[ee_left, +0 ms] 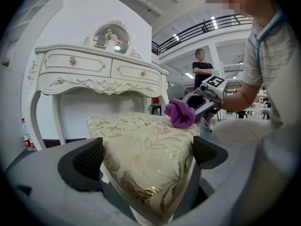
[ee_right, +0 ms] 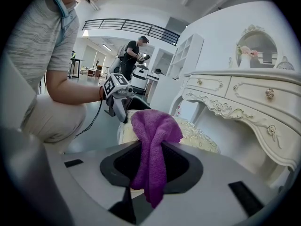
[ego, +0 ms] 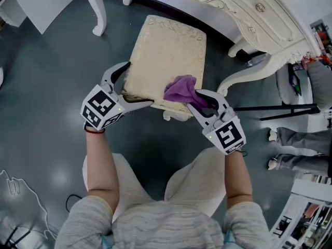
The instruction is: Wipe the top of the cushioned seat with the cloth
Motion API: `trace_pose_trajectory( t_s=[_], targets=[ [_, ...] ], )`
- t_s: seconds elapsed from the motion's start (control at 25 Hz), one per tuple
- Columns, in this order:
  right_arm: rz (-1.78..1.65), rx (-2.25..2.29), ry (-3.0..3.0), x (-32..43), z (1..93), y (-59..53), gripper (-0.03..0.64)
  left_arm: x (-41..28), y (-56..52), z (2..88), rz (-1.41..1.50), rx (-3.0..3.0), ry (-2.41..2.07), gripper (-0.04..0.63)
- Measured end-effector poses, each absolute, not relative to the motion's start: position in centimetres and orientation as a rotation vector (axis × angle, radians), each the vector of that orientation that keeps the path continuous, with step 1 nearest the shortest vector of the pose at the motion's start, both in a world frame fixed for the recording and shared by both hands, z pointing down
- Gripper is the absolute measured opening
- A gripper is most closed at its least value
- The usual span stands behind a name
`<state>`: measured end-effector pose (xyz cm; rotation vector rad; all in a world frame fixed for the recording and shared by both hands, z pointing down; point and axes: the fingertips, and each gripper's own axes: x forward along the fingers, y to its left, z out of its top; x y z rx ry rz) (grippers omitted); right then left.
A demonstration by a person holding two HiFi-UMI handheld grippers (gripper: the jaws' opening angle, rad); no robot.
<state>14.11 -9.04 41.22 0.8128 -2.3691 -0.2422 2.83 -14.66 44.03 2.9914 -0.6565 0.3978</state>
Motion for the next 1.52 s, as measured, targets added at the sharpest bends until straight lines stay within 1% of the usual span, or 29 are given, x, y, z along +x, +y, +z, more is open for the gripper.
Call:
trace_pose_trajectory(
  t_s=[0.52,0.68,1.08,1.32,1.52],
  targets=[
    [-0.187,0.769,-2.400,13.6,41.6,-6.9,0.114,2.8,-14.7,44.0,0.390,2.995,-0.655,0.591],
    [-0.166,0.690,-2.399,13.1,41.9,-6.1,0.114,2.8,-14.7,44.1,0.386,2.996,-0.654,0.591],
    [0.010,0.468,-2.514,10.8,41.0,-4.8,0.114,2.8,-14.6,44.0,0.381,2.998,-0.652,0.591],
    [-0.040,0.485,-2.528,10.2,38.3,-8.4,0.114,2.8,-14.8,44.0,0.381,2.998,-0.651,0.591],
    [-0.202,0.575,-2.465,11.0,36.6,-15.0,0.114,3.0,-14.6,44.1,0.381,2.998,-0.649,0.591]
  ],
)
